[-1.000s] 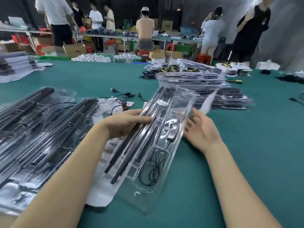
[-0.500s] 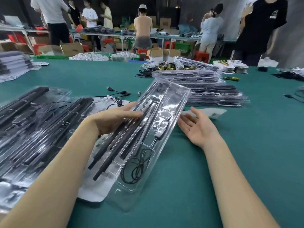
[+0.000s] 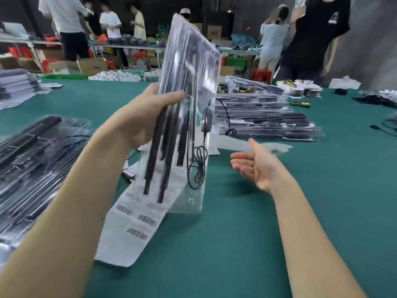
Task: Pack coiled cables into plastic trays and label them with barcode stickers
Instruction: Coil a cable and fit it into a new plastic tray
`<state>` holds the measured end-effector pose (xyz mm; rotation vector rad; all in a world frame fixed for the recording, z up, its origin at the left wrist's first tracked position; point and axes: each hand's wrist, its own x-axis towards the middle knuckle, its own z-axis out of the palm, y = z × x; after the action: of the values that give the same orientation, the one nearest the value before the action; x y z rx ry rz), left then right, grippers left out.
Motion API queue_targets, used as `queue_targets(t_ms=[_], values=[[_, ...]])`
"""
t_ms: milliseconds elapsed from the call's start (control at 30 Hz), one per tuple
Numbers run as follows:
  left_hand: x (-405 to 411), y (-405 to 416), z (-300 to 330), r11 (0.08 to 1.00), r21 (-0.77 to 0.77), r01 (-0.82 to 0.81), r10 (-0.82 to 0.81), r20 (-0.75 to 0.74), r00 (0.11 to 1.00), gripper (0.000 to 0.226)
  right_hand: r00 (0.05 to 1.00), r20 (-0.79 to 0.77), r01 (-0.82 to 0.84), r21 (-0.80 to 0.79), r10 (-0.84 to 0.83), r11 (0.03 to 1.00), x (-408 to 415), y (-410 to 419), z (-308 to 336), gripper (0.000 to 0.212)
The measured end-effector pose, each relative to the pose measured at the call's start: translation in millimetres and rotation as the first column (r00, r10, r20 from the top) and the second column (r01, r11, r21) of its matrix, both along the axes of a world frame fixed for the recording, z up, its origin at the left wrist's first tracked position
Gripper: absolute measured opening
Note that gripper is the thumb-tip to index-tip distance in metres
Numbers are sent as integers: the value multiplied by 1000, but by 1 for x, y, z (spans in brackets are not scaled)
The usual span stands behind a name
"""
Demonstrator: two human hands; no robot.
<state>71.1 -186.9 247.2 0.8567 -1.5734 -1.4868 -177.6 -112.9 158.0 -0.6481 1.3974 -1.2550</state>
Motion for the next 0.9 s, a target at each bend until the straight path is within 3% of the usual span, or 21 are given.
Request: queue_targets(t_ms=[100, 167, 267, 367, 500, 567, 633, 667, 733, 767, 833, 900], values=[[-22, 5, 2, 991, 51, -126, 122, 64, 990, 69, 950, -261, -198, -91, 169, 976, 13, 5, 24, 37], [-32, 7, 0, 982, 121, -148, 145, 32, 989, 63, 849, -489, -321, -173, 201, 931, 20, 8, 41, 15], [-37, 6, -5, 957, 258, -129, 155, -85, 984, 48, 667, -694, -515, -167, 270, 841, 23, 19, 58, 42], [-38, 10, -12, 888, 441, -129, 268, -271, 925, 34, 552, -688, -701, -77, 471, 709, 30, 31, 66, 67], [-37, 7, -13, 845, 523, -110, 337, -363, 869, 38, 408, -767, -762, 12, 495, 648, 29, 32, 71, 103], [-34, 3, -11, 834, 542, -104, 374, -416, 829, 38, 340, -812, -762, 58, 474, 645, 23, 31, 74, 108], [-34, 3, -10, 816, 571, -88, 415, -474, 776, 35, 296, -870, -729, 60, 394, 682, 20, 30, 74, 97], [-34, 3, -11, 810, 582, -74, 437, -515, 737, 32, 349, -881, -709, -25, 320, 705, 20, 28, 71, 80], [-32, 3, -15, 828, 558, -60, 445, -588, 675, 32, 608, -787, -576, -343, 107, 742, 23, 22, 63, 39], [-32, 2, -17, 858, 508, -81, 411, -581, 702, 35, 734, -679, -444, -480, 0, 757, 23, 20, 60, 27], [-33, 2, -28, 930, 317, -184, 312, -419, 853, 30, 871, -467, -186, -599, -152, 779, 17, 14, 52, 28], [-35, 2, -44, 956, -15, -294, 293, -60, 954, 17, 899, -353, -6, -602, -259, 798, 5, 9, 43, 30]])
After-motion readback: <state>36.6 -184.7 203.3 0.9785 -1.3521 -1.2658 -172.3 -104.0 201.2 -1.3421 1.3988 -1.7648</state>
